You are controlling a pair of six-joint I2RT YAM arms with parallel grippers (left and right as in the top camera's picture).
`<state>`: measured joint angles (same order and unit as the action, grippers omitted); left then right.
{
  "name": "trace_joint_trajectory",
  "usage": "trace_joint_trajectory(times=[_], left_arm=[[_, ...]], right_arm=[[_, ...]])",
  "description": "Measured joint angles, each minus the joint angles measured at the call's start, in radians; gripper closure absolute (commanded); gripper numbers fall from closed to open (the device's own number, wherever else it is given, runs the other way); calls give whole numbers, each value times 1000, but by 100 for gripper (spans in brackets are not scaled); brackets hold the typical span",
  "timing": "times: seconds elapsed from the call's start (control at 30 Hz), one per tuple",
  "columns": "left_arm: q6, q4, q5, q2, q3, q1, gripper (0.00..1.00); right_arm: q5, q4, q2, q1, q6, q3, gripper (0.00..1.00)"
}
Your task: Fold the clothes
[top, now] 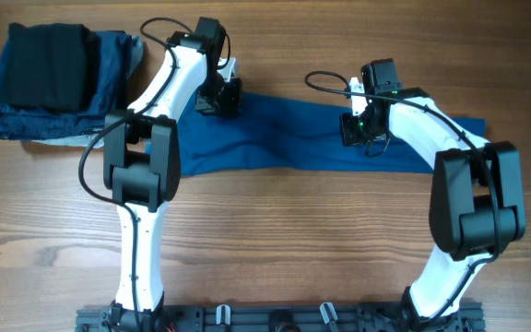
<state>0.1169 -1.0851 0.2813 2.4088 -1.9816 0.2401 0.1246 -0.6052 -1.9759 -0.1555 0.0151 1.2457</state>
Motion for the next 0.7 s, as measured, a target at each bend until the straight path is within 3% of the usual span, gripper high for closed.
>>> trace_joint_trajectory(times=[0.17,0.3,0.33,0.37,0.5,0.7], left_arm=[[0,0,0,0,0,0,92],[0,0,-9,0,0,0,92],[0,0,-9,0,0,0,92],[0,0,-9,0,0,0,89],[0,-2,-15,0,-2,1,87],[0,-3,-21,0,-4,1,84]], right_arm=[[-3,-180,3,0,0,47,96],[-3,-214,11,0,0,48,96],[-6,-213,11,0,0,48,90],[-20,-210,11,0,4,47,78],[-58,-139,12,0,10,30,57],[-82,-142,13,0,12,30,55]])
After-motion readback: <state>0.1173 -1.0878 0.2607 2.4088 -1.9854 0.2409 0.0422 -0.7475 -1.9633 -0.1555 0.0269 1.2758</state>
